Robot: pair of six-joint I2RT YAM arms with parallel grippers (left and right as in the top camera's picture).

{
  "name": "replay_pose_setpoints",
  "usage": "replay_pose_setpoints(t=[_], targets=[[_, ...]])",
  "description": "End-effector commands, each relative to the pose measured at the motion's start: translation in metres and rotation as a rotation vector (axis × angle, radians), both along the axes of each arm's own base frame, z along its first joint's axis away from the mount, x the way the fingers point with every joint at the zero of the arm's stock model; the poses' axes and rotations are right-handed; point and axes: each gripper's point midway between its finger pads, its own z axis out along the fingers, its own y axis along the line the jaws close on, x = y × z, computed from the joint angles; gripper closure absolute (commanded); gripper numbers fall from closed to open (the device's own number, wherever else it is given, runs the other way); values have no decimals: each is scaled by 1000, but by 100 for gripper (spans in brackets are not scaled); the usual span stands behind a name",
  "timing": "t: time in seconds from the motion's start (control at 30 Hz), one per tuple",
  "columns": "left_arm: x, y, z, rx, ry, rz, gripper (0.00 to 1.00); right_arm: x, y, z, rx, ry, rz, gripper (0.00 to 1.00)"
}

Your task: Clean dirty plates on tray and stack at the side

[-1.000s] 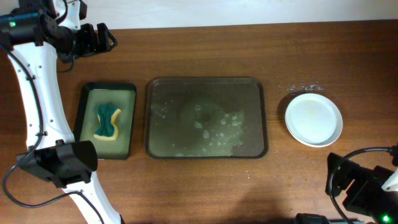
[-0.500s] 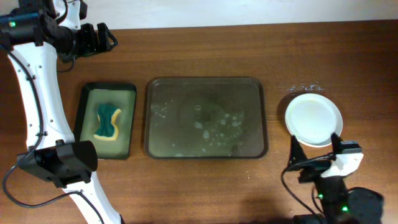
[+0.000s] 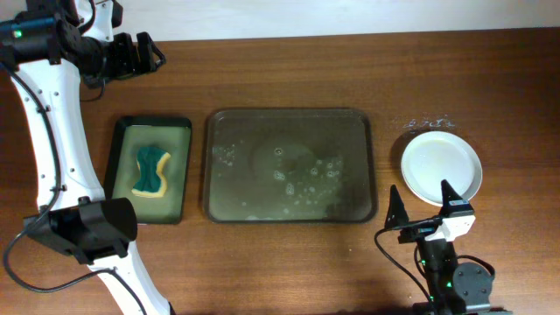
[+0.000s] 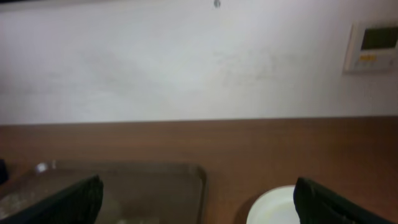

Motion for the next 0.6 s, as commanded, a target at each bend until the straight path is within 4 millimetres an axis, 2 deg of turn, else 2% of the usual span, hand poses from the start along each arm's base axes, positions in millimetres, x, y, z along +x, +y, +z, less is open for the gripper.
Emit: replay_pose_setpoints(t=[0.0,0.1,0.13,0.17,0.57], targets=[[0,0,4,-10,-9,3,1,4,3,-16,-1,-4,11,2],[0,0,4,-10,-10,3,1,4,1,-23,-2,23,0,2],[0,0,4,-10,-10,3,1,4,1,-38,-5,86,2,2],[0,0,4,-10,-9,3,1,3,3,-45,-4,116,12,2],[0,0,4,-10,-9,3,1,3,6,-44,-3,111,30,2]])
